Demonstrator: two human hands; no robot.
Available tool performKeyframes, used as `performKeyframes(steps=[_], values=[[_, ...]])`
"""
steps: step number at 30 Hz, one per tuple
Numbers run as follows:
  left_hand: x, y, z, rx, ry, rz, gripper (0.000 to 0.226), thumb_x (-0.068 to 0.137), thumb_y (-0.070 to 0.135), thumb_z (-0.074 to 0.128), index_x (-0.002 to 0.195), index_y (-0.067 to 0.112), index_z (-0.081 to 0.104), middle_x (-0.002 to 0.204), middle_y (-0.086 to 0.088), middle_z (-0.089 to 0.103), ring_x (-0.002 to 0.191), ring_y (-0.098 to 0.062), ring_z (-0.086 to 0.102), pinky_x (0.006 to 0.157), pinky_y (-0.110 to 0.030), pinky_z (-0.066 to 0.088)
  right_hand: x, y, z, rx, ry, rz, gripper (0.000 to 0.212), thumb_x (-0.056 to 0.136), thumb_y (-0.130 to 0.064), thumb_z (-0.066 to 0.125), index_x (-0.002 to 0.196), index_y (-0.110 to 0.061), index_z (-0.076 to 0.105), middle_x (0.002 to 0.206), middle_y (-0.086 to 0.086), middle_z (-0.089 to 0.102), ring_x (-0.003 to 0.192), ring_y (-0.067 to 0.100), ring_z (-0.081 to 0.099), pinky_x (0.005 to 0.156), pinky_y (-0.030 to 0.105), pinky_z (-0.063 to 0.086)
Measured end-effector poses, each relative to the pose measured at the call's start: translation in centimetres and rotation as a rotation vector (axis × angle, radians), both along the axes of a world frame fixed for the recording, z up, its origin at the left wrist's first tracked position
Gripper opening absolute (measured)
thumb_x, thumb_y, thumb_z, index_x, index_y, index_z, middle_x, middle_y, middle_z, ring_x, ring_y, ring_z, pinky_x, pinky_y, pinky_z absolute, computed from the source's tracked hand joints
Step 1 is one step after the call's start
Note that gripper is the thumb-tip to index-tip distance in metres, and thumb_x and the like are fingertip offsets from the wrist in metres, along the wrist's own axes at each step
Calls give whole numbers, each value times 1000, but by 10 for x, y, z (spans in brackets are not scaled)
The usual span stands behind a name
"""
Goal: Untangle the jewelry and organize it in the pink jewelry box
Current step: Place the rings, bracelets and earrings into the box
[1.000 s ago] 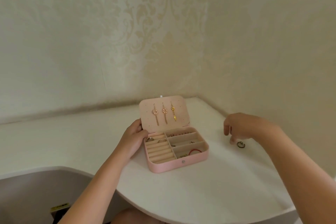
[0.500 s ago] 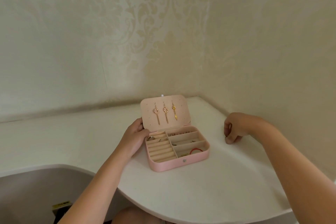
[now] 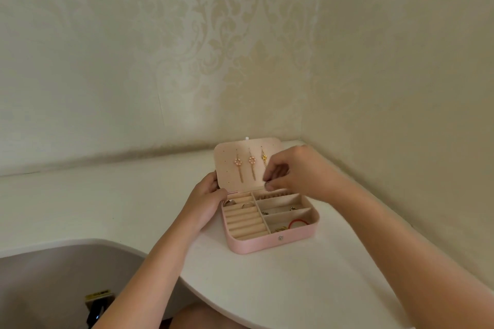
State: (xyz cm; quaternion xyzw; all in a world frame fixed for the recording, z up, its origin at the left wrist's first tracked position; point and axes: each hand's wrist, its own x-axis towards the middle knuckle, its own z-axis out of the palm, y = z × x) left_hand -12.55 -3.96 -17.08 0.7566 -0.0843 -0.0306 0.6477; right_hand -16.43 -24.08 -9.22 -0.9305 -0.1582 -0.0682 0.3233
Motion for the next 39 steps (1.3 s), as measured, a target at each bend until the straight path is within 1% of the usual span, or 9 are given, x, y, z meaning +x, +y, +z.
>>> performKeyframes(steps=[5, 8, 16, 19, 23, 27, 31, 35, 39], values=[[0, 1, 1, 30, -12, -3, 45, 81, -10, 47, 112, 20, 61, 98, 5, 73, 97, -16, 67, 84, -30, 48, 0, 38, -20, -33, 39, 180, 14, 73, -4, 77, 85, -11, 75, 66, -15, 62, 63, -9, 56, 61, 5, 41], [-1, 1, 2, 40, -15, -6, 45, 79, -10, 44, 106, 22, 63, 95, 3, 74, 96, -19, 67, 87, -34, 48, 1, 46, -28, -47, 39, 198, 15, 75, -6, 76, 88, -13, 76, 76, -5, 70, 64, -7, 55, 63, 6, 41], [-2, 0, 3, 25, -25, -20, 45, 80, -8, 43, 104, 25, 63, 93, 6, 74, 94, -17, 68, 85, -33, 49, 4, 52, -41, -40, -3, 181, 17, 79, -9, 73, 95, -14, 75, 88, 1, 73, 74, 6, 61, 71, 12, 47], [-2, 1, 2, 13, -32, -32, 45, 79, -6, 44, 106, 25, 62, 96, 7, 73, 96, -15, 67, 87, -32, 48, 2, 50, -40, -39, -23, 188, 18, 80, -8, 72, 96, -15, 75, 90, -1, 73, 72, 0, 59, 69, 10, 45], [-1, 1, 0, -11, -48, 1, 49, 75, 9, 53, 122, 24, 54, 112, 6, 69, 102, -11, 65, 85, -25, 48, 2, 45, -38, 76, -32, 146, 16, 79, -7, 72, 92, -15, 75, 76, -8, 67, 69, -6, 57, 65, 7, 44], [2, 2, -3, 10, -42, 82, 72, 86, 7, 55, 146, 34, 25, 130, 10, 54, 116, -11, 55, 101, -32, 41, 12, 37, -40, 206, -88, 22, 16, 81, -8, 70, 90, -19, 76, 75, -13, 69, 74, -1, 63, 73, 13, 50], [3, 4, -3, 77, -259, 189, 43, 89, 11, 57, 122, 38, 55, 130, 17, 49, 124, -1, 43, 96, -13, 32, 15, 35, -42, 294, -168, 15, 16, 81, -4, 70, 91, -13, 76, 77, -11, 69, 76, 4, 66, 75, 15, 50], [-6, 2, 3, 0, -378, 131, 10, 88, 16, 64, 93, 21, 72, 100, 9, 69, 98, 1, 61, 82, -12, 41, 18, 40, -46, 246, -295, -9, 15, 80, -8, 71, 89, -18, 77, 80, -5, 71, 73, 9, 66, 73, 34, 54], [-12, -1, 13, -143, -298, 12, 9, 76, 14, 71, 84, 9, 74, 66, 3, 70, 53, -5, 59, 51, -13, 41, 15, 45, -46, 199, -417, 8, 13, 80, -11, 70, 88, -18, 77, 77, -3, 74, 70, 7, 67, 72, 32, 56]])
